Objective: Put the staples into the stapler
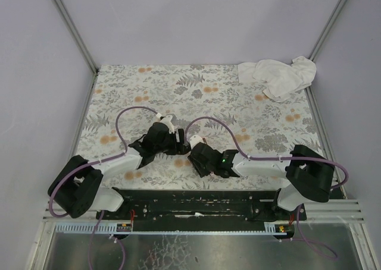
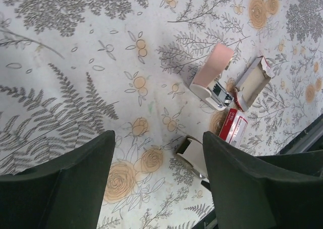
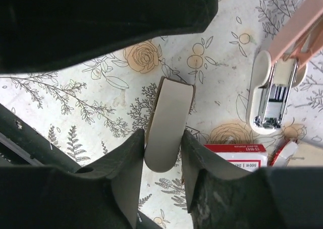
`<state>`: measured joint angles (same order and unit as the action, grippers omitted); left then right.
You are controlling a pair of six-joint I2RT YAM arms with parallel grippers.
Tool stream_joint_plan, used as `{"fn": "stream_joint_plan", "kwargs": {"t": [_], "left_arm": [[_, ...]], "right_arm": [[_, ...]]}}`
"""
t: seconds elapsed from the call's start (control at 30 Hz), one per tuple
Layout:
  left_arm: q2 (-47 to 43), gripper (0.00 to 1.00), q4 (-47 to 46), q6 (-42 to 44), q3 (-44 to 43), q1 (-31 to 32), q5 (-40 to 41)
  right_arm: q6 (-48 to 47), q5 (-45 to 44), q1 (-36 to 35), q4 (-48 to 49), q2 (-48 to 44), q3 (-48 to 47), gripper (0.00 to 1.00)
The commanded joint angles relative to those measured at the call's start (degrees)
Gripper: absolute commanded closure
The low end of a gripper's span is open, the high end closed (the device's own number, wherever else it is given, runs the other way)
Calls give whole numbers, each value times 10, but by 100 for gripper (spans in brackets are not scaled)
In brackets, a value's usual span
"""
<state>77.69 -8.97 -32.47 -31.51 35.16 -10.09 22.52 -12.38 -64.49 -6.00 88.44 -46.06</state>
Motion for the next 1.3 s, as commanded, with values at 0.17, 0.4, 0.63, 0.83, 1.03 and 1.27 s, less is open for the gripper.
{"fn": "stream_joint_plan", "kwargs": {"t": [0.17,0.4,0.63,0.83,1.03,1.27], "left_arm": [[-47,30,-11,5,38,-13,9],[-34,30,-25,4,43,-13,-24],[-7,30,-112,31,55,-13,-133],[50,31,-187,24,45,-7,-198],[88,32,-227,8,47,4,-235],[77,32,-273,-25,93,14,-232]], "right_arm": [[-168,142,-4,58,-1,-19,64],[-192,110,-4,40,1,-11,47],[-135,53,-4,66,-62,37,24],[-86,-26,-4,38,-53,40,23],[-70,-75,-3,26,-56,39,24],[-70,-75,3,34,-73,41,23]]}}
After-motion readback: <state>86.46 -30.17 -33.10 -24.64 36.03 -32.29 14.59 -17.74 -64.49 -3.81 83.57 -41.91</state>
